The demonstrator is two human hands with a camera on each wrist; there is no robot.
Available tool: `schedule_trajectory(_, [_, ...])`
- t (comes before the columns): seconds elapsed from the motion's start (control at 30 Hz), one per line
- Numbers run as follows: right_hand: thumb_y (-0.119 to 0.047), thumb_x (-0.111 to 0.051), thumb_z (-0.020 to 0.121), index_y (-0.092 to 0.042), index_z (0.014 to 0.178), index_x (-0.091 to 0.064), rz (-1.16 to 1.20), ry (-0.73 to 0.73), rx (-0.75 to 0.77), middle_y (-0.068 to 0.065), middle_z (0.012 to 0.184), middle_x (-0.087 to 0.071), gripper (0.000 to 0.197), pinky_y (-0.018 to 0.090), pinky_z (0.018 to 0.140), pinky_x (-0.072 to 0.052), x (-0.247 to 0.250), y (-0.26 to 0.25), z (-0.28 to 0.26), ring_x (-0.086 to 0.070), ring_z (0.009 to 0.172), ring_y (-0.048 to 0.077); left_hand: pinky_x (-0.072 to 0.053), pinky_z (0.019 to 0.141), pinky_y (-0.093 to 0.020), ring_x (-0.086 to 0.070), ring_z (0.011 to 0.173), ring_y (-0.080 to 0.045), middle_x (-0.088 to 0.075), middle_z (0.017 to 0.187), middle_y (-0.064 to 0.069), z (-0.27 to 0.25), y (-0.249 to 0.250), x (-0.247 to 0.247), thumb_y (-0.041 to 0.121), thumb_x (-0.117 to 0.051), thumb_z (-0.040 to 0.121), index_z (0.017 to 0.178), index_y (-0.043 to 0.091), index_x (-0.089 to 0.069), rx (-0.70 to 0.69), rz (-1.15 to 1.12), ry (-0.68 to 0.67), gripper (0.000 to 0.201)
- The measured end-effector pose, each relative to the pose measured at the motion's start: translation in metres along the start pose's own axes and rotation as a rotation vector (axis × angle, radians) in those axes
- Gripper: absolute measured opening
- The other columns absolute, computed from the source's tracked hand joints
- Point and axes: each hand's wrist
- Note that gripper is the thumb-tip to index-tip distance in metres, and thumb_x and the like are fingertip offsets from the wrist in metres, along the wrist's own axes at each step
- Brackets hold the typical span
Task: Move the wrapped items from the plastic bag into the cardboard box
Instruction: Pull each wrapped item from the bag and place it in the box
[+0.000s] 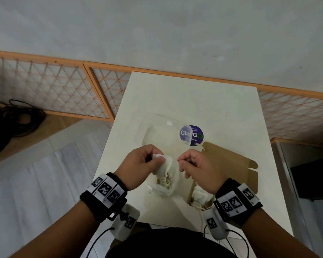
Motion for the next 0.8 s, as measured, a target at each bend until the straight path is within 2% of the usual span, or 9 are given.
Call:
schedule_trajectory(0.07, [-0.017,-0.062,0.101,-0.02,0.102,-0.07,-0.133,-0.018,-0.027,-0.003,0.088,-0.075,0.008,0.025,0.064,-0.054,-0.01,0.015,0.012,-0.067,0.066,0.01,-0.055,0.068,-0.03,-0.063,0.067,-0.012,-0.07,0.076,-0.003,-0.007,-0.004,0.01,0.014,-0.069,0.098,0.089,0.012,-0.07,0.013,0.013,0.052,0.009])
schedule_trajectory(0.13, [-0.026,-0.061,0.101,-0.027,0.107,-0.07,-0.35,-0.059,-0.03,-0.009,0.098,-0.074,0.012,0.028,0.076,-0.055,-0.023,0.031,0.024,-0.07,0.079,0.009,-0.055,0.067,-0.031,-0.064,0.069,-0.013,-0.072,0.08,-0.005,-0.015,-0.01,0.021,0.017,-0.069,0.098,0.088,0.017,-0.07,0.03,0.035,0.099,0.01])
schedule_trajectory(0.2, [-0.028,-0.057,0.101,-0.025,0.117,-0.069,-0.541,-0.115,-0.024,-0.007,0.111,-0.072,0.02,0.032,0.089,-0.053,-0.037,0.043,0.035,-0.067,0.099,0.013,-0.056,0.067,-0.03,-0.068,0.071,-0.019,-0.075,0.083,-0.004,-0.021,-0.017,0.028,0.02,-0.069,0.098,0.088,0.021,-0.07,0.055,0.046,0.129,0.01])
schedule_trajectory(0.27, [-0.029,-0.053,0.101,-0.023,0.124,-0.066,-0.677,-0.18,-0.018,0.0,0.119,-0.069,0.027,0.037,0.095,-0.052,-0.051,0.051,0.045,-0.063,0.109,0.021,-0.058,0.069,-0.031,-0.071,0.07,-0.02,-0.075,0.082,-0.004,-0.028,-0.022,0.033,0.02,-0.069,0.098,0.088,0.022,-0.07,0.077,0.057,0.151,0.01])
schedule_trajectory(0.33, [-0.035,-0.053,0.101,-0.022,0.123,-0.066,-0.795,-0.216,-0.033,0.004,0.116,-0.068,0.028,0.037,0.09,-0.051,-0.063,0.055,0.052,-0.063,0.106,0.026,-0.061,0.072,-0.036,-0.072,0.07,-0.021,-0.075,0.081,-0.004,-0.034,-0.025,0.035,0.02,-0.069,0.098,0.087,0.023,-0.07,0.088,0.061,0.168,0.011])
schedule_trajectory(0.43, [-0.049,-0.049,0.101,-0.017,0.104,-0.067,-0.912,-0.218,-0.163,0.006,0.104,-0.07,0.037,0.033,0.076,-0.047,-0.079,0.056,0.062,-0.06,0.087,0.025,-0.064,0.08,-0.048,-0.075,0.076,-0.028,-0.076,0.084,-0.004,-0.04,-0.03,0.036,0.023,-0.069,0.097,0.087,0.026,-0.07,0.116,0.059,0.186,0.011])
schedule_trajectory(0.57, [-0.051,-0.049,0.098,-0.019,0.088,-0.063,-0.908,-0.205,-0.274,0.006,0.098,-0.071,0.036,0.033,0.072,-0.047,-0.094,0.064,0.072,-0.058,0.08,0.026,-0.062,0.08,-0.056,-0.075,0.078,-0.03,-0.076,0.088,-0.002,-0.046,-0.03,0.034,0.04,-0.067,0.09,0.089,0.031,-0.069,0.118,0.08,0.17,0.009])
schedule_trajectory(0.73, [-0.038,-0.046,0.103,-0.015,0.101,-0.069,-0.877,-0.239,-0.261,0.007,0.107,-0.073,0.033,0.034,0.08,-0.05,-0.102,0.068,0.073,-0.066,0.093,0.028,-0.061,0.079,-0.057,-0.074,0.079,-0.031,-0.075,0.087,-0.001,-0.05,-0.03,0.03,0.039,-0.065,0.091,0.09,0.031,-0.067,0.122,0.112,0.154,0.009])
schedule_trajectory(0.8, [-0.036,-0.046,0.105,-0.014,0.1,-0.07,-0.851,-0.239,-0.252,0.006,0.103,-0.071,0.033,0.032,0.077,-0.047,-0.098,0.066,0.069,-0.063,0.089,0.026,-0.061,0.078,-0.055,-0.074,0.08,-0.03,-0.074,0.086,0.001,-0.051,-0.031,0.031,0.039,-0.065,0.092,0.091,0.032,-0.067,0.122,0.134,0.158,0.008])
Point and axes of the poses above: each hand's wrist, its own z-axis towards the middle knuckle, its own x-axis out of the back of the hand, y = z × x
